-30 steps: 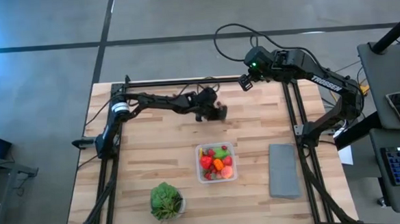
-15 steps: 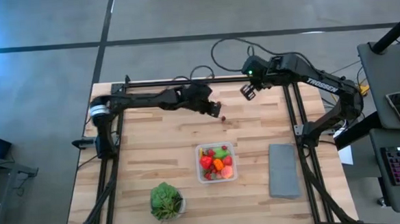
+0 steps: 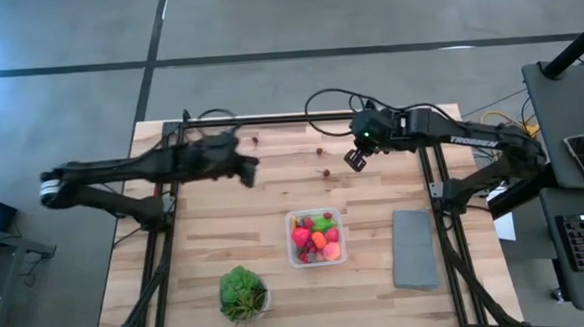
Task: Pick and placing Produce into tupperware
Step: Put the red cherry into the transparent bin
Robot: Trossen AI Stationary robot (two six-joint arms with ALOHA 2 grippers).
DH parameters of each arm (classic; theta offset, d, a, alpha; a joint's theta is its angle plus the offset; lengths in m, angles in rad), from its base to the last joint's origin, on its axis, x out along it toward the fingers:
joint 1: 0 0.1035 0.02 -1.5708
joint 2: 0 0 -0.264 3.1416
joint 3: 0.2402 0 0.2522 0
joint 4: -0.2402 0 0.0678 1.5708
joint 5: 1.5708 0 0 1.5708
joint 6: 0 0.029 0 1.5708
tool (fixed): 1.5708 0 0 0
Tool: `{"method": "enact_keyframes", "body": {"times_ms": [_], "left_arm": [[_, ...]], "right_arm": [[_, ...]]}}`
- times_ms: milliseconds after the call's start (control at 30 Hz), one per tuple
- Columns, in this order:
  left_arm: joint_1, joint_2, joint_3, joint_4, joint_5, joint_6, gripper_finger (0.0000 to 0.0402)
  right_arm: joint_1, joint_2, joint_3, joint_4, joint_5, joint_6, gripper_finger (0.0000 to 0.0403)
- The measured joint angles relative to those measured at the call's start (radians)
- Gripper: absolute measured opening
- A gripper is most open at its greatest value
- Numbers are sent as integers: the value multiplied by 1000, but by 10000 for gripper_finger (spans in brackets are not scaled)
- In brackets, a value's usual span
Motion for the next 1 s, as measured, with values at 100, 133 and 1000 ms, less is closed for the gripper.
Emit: {"method": "enact_keyframes", "body": {"times_ms": [100,133,1000], "left_arm": [[-8,-113,-101,1,0,-96,15],[-8,-146,-131,2,0,-113,15],[41,-406,-354,-53,-86,158,217]], "right_arm": [[-31,11,-23,36,-5,68,9],[-46,18,-25,53,-52,91,9],[-103,416,81,61,-381,157,103]]}}
